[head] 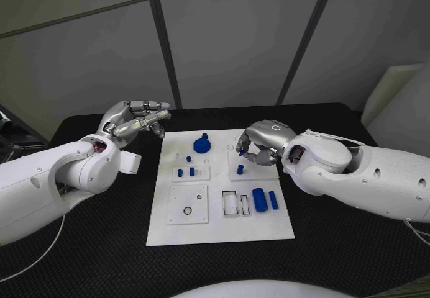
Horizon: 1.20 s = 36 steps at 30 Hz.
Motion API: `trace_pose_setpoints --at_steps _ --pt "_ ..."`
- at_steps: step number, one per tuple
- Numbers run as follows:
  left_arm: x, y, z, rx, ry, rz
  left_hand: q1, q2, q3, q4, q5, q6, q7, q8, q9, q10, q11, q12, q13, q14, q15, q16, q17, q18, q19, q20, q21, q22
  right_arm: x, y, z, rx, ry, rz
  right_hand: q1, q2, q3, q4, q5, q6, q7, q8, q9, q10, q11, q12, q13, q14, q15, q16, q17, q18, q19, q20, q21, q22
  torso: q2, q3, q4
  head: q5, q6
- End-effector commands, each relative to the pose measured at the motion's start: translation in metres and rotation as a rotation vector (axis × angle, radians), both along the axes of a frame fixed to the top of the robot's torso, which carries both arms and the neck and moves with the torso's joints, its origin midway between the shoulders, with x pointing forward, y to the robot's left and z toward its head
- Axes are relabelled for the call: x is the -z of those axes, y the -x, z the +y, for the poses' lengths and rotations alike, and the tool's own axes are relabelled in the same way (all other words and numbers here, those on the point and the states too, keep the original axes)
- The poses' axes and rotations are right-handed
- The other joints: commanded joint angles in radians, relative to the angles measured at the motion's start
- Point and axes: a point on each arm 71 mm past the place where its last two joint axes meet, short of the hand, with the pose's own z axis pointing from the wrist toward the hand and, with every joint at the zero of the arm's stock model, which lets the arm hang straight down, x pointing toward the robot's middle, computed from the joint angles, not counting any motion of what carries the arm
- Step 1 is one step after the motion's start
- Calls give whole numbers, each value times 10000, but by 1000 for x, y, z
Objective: Assemble the parts on the task board
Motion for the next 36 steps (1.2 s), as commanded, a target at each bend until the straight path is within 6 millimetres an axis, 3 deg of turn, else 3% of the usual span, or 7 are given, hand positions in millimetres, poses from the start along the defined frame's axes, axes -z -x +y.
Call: trace_pose_setpoints --at_steps 1,9,12,17,20,30,36 --pt "-1 -1 -1 11 84 -71 29 24 -66 8 -54 -16 55 54 -9 -67 9 48 -11 -76 0 -43 -13 -31 -70 1 -61 -13 -9 6 10 -258 -814 -359 -91 8 -39 15 5 83 -7 26 8 67 3 -42 3 500 -46 52 9 -126 66 -3 67 11 -5 -12 23 88 7" --pt "0 -3 -6 67 106 -55 36 28 -71 3 -54 -17 56 56 -10 -79 11 49 -12 -80 2 -43 -16 -30 -70 2 -65 -15 -10 11 36 -918 -1321 15 -84 16 -21 -3 53 84 -6 18 6 76 2 -54 2 501 -50 58 12 -126 67 -6 72 19 11 -21 28 394 -38" --pt "1 -4 -8 98 120 -50 36 28 -71 3 -54 -17 56 56 -10 -79 11 49 -12 -80 2 -43 -16 -30 -70 2 -65 -15 -9 10 45 -1115 -1402 218 -85 18 -20 -4 58 84 -5 17 6 75 2 -56 2 500 -51 55 7 -125 64 -7 70 15 6 -30 37 559 -104" --pt "2 -7 -10 51 105 -35 39 31 -74 1 -53 -16 56 59 -11 -86 13 50 -13 -82 3 -43 -18 -30 -69 2 -67 -17 -4 10 60 -1450 -1523 513 -90 23 -14 -9 76 73 2 7 3 70 7 -69 -1 498 -49 49 -7 -122 52 -7 61 0 25 -4 15 867 -180" --pt "2 -9 -10 10 95 -36 17 37 -102 14 -57 -17 62 64 -14 -103 19 60 -13 -88 11 -41 -25 -32 -68 6 -77 -25 0 11 67 -1594 -1545 671 -94 26 -12 -11 83 66 7 0 1 65 11 -76 -2 498 -48 52 -5 -120 44 -7 56 -10 14 -18 23 989 -236" --pt "4 -13 -18 45 122 -33 -35 57 -173 50 -61 -5 56 87 -18 -135 25 91 -11 -94 22 -29 -41 -36 -64 20 -104 -46 25 21 86 -2071 -1478 1389 -112 27 -14 -22 122 43 20 -22 -6 49 23 -102 -6 497 -40 56 -3 -115 25 -5 44 -30 13 -7 7 1262 -364" --pt "5 -15 -19 48 125 -31 -48 52 -197 56 -63 -5 54 93 -20 -146 25 99 -11 -95 23 -25 -45 -35 -63 22 -112 -52 38 26 93 -2306 -1286 1739 -119 25 -17 -25 130 37 23 -27 -8 45 25 -108 -7 500 -38 65 10 -118 30 -4 50 -19 19 -2 1 1296 -427"
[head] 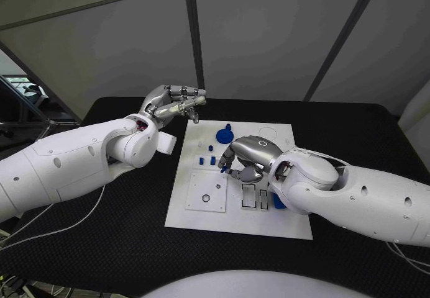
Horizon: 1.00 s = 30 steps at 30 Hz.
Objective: Assemble the parts on the task board
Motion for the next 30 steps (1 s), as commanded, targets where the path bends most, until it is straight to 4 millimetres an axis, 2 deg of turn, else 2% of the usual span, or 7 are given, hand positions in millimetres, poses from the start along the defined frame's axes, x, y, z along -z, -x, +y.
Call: trace_pose_setpoints --at_steps 1,7,16,26,30 --pt "-1 -1 -1 2 72 -69 -48 53 -75 -12 -63 -5 55 45 -13 -55 9 63 -10 -60 -12 -25 -12 -35 -63 22 -34 -9 4 2 4 -326 144 190 -92 -3 -15 -27 46 44 29 9 13 47 24 -69 2 500 -38 66 4 -118 21 9 -2 7 5 7 -5 7 -32" --pt "-1 -2 -1 3 75 -74 -48 53 -75 -12 -63 -5 55 45 -13 -55 9 63 -10 -60 -12 -25 -12 -35 -63 22 -34 -9 11 5 7 -408 270 371 -92 4 -13 -31 59 40 31 4 12 44 25 -75 1 501 -36 71 10 -121 27 10 5 20 1 6 21 38 -93" --pt "-1 -2 -1 -12 62 -55 -48 53 -75 -12 -63 -5 55 45 -13 -55 9 63 -10 -60 -12 -25 -12 -35 -63 22 -34 -9 18 8 9 -482 401 563 -92 9 -12 -35 68 38 32 1 11 42 26 -79 1 504 -35 83 29 -123 35 11 13 33 9 7 -9 72 -154" --pt "-1 -2 0 -25 46 -26 -49 54 -91 -11 -61 -10 54 48 -16 -65 8 71 -9 -61 -11 -22 -17 -33 -61 23 -42 -15 20 9 10 -516 479 647 -93 9 -14 -37 71 36 34 0 10 41 27 -81 1 504 -34 83 29 -123 34 11 12 32 -3 2 12 16 -210" --pt "-1 -2 0 -22 46 -24 -49 54 -91 -11 -61 -10 54 48 -16 -65 8 71 -9 -61 -11 -22 -17 -33 -61 23 -42 -15 22 9 11 -476 541 651 -93 9 -14 -37 71 36 34 0 10 41 27 -81 1 504 -34 83 29 -123 34 11 12 32 2 1 2 23 -215"
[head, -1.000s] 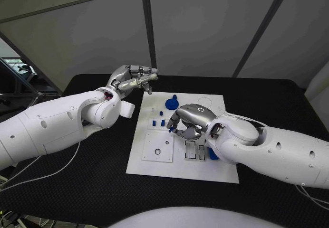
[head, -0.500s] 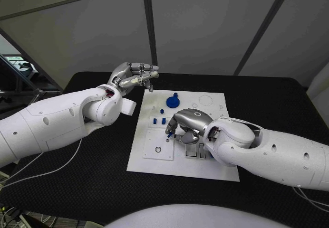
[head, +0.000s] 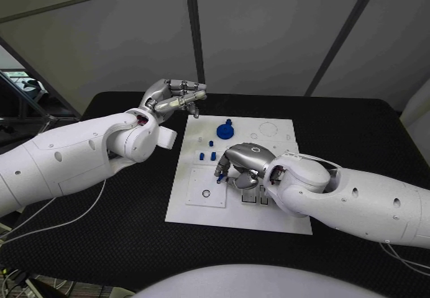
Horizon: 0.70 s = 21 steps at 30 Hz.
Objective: Assemble the parts on the task board
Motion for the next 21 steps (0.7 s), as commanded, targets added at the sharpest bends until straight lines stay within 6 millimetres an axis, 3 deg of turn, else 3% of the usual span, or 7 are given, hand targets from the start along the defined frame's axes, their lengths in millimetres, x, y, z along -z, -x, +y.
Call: trace_pose_setpoints --at_steps 1,21 --pt "-2 0 -1 19 61 -41 -49 54 -64 17 -61 -11 54 48 -9 -67 8 28 -9 -61 -12 -22 -10 -34 -61 23 -42 -17 1 0 1 -47 141 7 -83 -1 -13 -38 36 28 25 30 17 43 26 -44 16 504 -34 45 10 -123 34 11 13 9 0 0 -7 10 -8" --pt "-2 0 0 33 56 -21 -34 61 -73 9 -57 -20 54 48 -14 -80 7 35 -9 -64 -13 -20 -15 -30 -58 22 -49 -23 6 0 5 -93 456 149 -90 3 -17 -41 44 24 29 26 16 41 29 -50 16 504 -32 46 9 -124 36 13 16 15 0 -2 -6 62 -84"
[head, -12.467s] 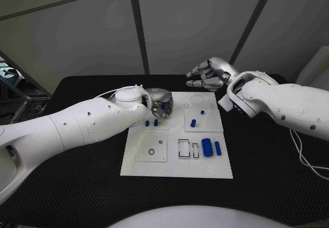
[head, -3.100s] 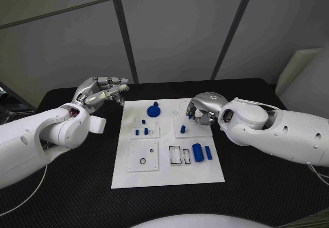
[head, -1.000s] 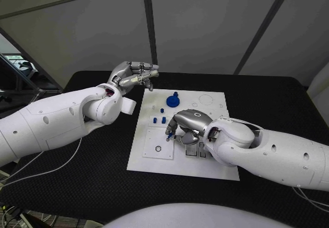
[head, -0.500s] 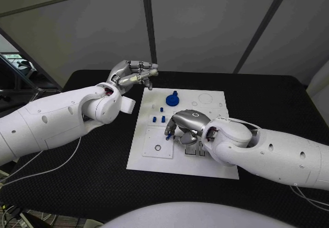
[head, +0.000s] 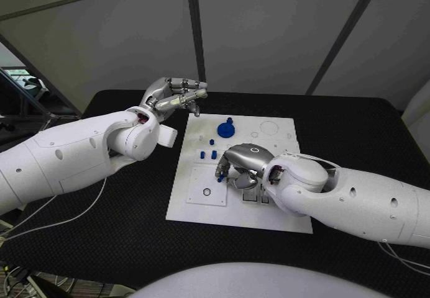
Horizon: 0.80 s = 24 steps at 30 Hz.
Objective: Assemble the parts on the task board
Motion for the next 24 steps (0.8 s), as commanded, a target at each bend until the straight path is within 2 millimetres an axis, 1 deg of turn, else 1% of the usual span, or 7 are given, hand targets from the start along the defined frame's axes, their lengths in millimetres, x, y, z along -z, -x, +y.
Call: trace_pose_setpoints --at_steps 1,6,11,14,16,20,24 --pt "-2 0 -1 38 63 -35 -34 61 -73 9 -57 -20 54 48 -14 -82 7 35 -9 -64 -13 -20 -16 -30 -58 22 -50 -16 1 1 2 -58 201 39 -90 4 -15 -43 48 26 31 59 8 41 29 -50 10 504 -32 46 11 -124 36 13 16 16 -4 2 0 15 -10" --pt "-1 0 -1 47 61 -21 -34 61 -73 9 -57 -20 54 48 -14 -82 7 35 -9 -64 -13 -20 -16 -30 -58 22 -50 -16 3 0 3 -37 293 54 -144 1 -50 -33 52 4 43 39 2 27 41 -72 9 502 -21 43 -2 -120 19 21 5 -1 -6 1 -1 19 -14" --pt "-1 0 -1 59 56 0 -30 65 -80 8 -56 -25 56 49 -16 -90 8 40 -9 -66 -13 -18 -20 -30 -56 22 -54 -19 6 1 4 -34 396 103 -384 -39 -207 60 140 -169 92 -75 -38 -159 99 -223 -35 497 33 50 -18 -112 -27 66 -34 -50 -4 0 -8 16 -25" --pt "-1 0 -1 70 52 17 -29 66 -89 8 -56 -32 59 48 -19 -101 11 43 -10 -69 -11 -17 -23 -29 -55 22 -58 -23 9 2 4 -69 450 159 -574 -131 -330 138 238 -484 195 -266 -112 -421 199 -405 -115 487 116 43 -48 -99 -80 126 -88 -123 -6 -3 0 10 -25" --pt "-1 0 -1 74 50 26 -29 66 -89 8 -56 -32 59 48 -19 -101 11 43 -10 -69 -11 -17 -23 -29 -55 22 -58 -23 10 3 4 -98 463 193 -714 -238 -434 195 284 -755 250 -420 -169 -637 282 -521 -191 470 184 21 -100 -78 -151 186 -163 -232 -8 -1 -8 4 -12" --pt "-1 0 -1 73 37 55 -29 67 -95 8 -56 -37 60 47 -21 -109 13 44 -10 -70 -10 -17 -25 -29 -54 22 -61 -25 10 3 4 -99 387 167 -863 -355 -581 262 216 -975 257 -471 -193 -886 342 -627 -289 454 242 10 -138 -58 -195 255 -226 -310 -6 4 -10 17 -8" --pt "0 0 0 72 22 86 -30 67 -101 9 -56 -42 62 46 -23 -116 15 45 -11 -72 -9 -16 -27 -29 -53 23 -63 -27 9 3 2 -50 252 80 -896 -394 -656 282 128 -1143 250 -479 -204 -1027 366 -661 -344 447 260 11 -152 -49 -212 284 -256 -345 -10 4 -16 12 17"
